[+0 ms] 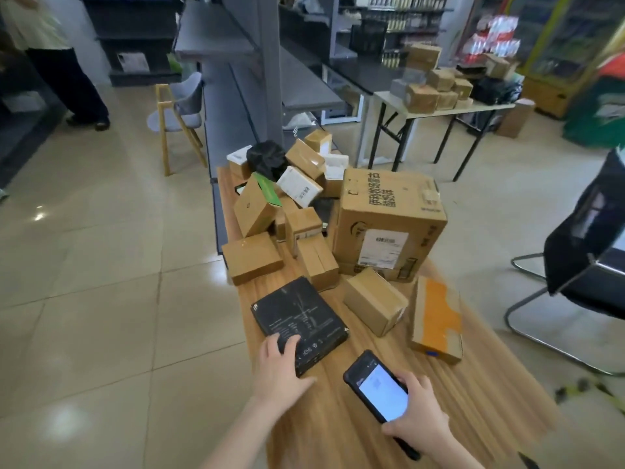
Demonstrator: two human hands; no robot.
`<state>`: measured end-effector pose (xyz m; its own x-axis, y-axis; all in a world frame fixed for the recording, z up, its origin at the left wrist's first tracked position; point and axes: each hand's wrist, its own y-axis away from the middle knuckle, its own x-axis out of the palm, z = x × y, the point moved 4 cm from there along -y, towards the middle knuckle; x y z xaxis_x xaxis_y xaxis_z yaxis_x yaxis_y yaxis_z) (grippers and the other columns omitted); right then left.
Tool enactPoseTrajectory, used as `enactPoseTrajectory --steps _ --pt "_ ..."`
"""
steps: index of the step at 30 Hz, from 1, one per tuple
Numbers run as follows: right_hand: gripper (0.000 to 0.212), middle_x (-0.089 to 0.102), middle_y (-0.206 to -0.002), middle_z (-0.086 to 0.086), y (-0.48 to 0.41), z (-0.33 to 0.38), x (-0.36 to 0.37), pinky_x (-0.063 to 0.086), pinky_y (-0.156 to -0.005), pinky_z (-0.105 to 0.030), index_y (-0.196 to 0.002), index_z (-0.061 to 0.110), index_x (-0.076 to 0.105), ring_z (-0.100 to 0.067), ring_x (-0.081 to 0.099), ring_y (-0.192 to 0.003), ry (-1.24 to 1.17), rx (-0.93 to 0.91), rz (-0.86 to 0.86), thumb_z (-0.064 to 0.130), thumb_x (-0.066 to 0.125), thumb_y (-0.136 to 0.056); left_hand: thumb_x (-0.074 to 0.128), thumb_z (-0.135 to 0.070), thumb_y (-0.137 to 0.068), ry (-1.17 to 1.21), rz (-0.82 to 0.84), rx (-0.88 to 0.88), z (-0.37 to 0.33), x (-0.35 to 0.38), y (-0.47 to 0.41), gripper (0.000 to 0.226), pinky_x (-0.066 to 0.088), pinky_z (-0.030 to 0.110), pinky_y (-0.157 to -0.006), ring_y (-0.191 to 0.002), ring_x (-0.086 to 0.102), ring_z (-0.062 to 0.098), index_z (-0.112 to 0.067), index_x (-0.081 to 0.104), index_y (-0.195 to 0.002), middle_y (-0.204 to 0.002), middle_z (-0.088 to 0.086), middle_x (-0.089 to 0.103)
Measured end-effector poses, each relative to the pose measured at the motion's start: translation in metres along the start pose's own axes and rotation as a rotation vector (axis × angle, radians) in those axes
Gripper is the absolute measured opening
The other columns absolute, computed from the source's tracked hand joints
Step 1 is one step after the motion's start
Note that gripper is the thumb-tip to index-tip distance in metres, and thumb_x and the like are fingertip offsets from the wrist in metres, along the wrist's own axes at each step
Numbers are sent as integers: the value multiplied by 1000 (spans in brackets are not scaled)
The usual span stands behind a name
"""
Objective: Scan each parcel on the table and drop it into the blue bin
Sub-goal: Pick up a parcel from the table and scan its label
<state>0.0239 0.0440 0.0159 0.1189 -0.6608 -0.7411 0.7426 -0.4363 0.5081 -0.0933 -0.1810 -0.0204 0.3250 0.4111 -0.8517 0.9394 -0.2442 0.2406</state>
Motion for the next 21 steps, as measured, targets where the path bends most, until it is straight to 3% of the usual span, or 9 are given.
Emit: enactPoseTrajectory --steps 3,6,9,13,21 --pt "102 31 -130 6 -11 4 7 37 -104 -45 -140 34 28 -12 40 -120 -18 88 -13 33 82 -53 67 -69 -72 -146 58 46 -10 11 -39 100 11 53 -118 -148 -9 31 -38 12 -149 -160 5 -4" --pt "105 31 -129 7 -21 9 14 38 -102 -44 -142 35 27 -11 40 -117 -11 151 -6 34 82 -52 67 -70 -71 -275 174 103 -14 21 -68 109 2 64 -114 -146 -21 34 -40 -1 -150 -160 8 -16" --pt "105 28 -114 11 -26 11 19 40 -97 -40 -140 36 27 -7 37 -103 0 160 -8 35 82 -51 68 -69 -72 -382 251 128 -14 32 -79 114 4 69 -111 -146 -19 39 -41 -9 -150 -160 12 -19" --pt "103 31 -118 10 -27 11 20 40 -97 -39 -140 36 28 -10 42 -112 7 162 -11 36 82 -52 69 -56 -80 -515 226 160 -12 41 -78 112 11 70 -111 -146 -14 43 -38 -17 -149 -159 18 -19" --pt "99 30 -114 12 -21 -15 13 38 -91 -36 -137 38 29 -7 41 -98 -6 90 9 36 79 -52 66 -42 -88 -527 275 183 -10 35 -64 101 14 68 -112 -147 -10 41 -38 -12 -151 -160 16 -15"
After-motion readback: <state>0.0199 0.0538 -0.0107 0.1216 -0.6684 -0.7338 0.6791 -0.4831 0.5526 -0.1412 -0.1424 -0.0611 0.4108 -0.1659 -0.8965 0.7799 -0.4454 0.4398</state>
